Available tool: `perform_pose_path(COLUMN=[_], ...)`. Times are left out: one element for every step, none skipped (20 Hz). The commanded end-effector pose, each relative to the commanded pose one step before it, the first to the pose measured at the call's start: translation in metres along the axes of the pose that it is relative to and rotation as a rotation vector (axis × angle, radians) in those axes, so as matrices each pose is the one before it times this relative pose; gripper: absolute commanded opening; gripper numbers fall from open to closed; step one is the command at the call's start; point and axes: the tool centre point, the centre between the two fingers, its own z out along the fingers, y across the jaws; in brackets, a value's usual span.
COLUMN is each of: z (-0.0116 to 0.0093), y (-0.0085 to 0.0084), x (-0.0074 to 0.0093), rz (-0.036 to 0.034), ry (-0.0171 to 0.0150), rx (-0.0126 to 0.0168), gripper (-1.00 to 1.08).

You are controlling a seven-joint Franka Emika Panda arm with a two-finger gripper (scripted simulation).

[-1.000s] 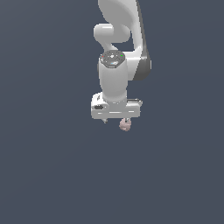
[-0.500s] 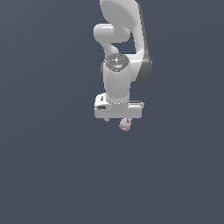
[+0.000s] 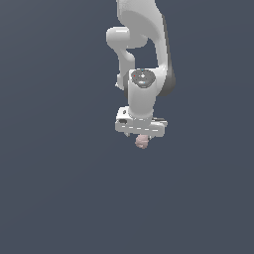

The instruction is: Pick up the object and move it to a goal position.

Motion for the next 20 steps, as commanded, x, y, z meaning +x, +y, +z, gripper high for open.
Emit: perform_pose_path(z=[0.00974,0.00341,0.00317,0.00294,0.00271,0.00249,0.00227,0.00206,0.00185,0.00164,0.00144,0.00124,0.00105,0.00085,0.00066,0.00048,0.00028,0.00010,-0.00039,0.00034], y=[-0.00502,-0.00156,-0.00140,-0.00122,-0.00108,-0.00095,-0.00082,-0.00072,-0.00061,-0.00052,-0.00042,-0.00037,-0.00030,-0.00024,-0.00017,-0.00008,-0.00012,-0.00001,-0.00003,-0.00001], x=[-0.00941,-0.00349,-0.00333,-0.00315,-0.00297,-0.00278,-0.00258,-0.00237,-0.00216,-0.00194,-0.00172,-0.00150,-0.00128,-0.00105,-0.00081,-0.00056,-0.00037,-0.00011,0.00045,-0.00002], rz=[0.04250,0.01520,0.01423,0.01332,0.01237,0.01144,0.01052,0.00958,0.00867,0.00774,0.00686,0.00590,0.00499,0.00408,0.00319,0.00235,0.00127,0.00048,-0.00344,0.00000], ry=[-0.00150,-0.00040,-0.00031,-0.00024,-0.00017,-0.00012,-0.00007,-0.00004,-0.00001,0.00001,0.00002,0.00003,0.00003,0.00003,0.00003,0.00002,0.00001,0.00001,-0.00048,0.00000], rx=[-0.00801,-0.00286,-0.00267,-0.00249,-0.00231,-0.00213,-0.00195,-0.00177,-0.00159,-0.00142,-0.00125,-0.00107,-0.00091,-0.00074,-0.00058,-0.00043,-0.00023,-0.00009,0.00035,0.00000], gripper=[1.00,1.00,1.00,1.00,1.00,1.00,1.00,1.00,1.00,1.00,1.00,1.00,1.00,1.00,1.00,1.00,1.00,1.00,1.00,1.00])
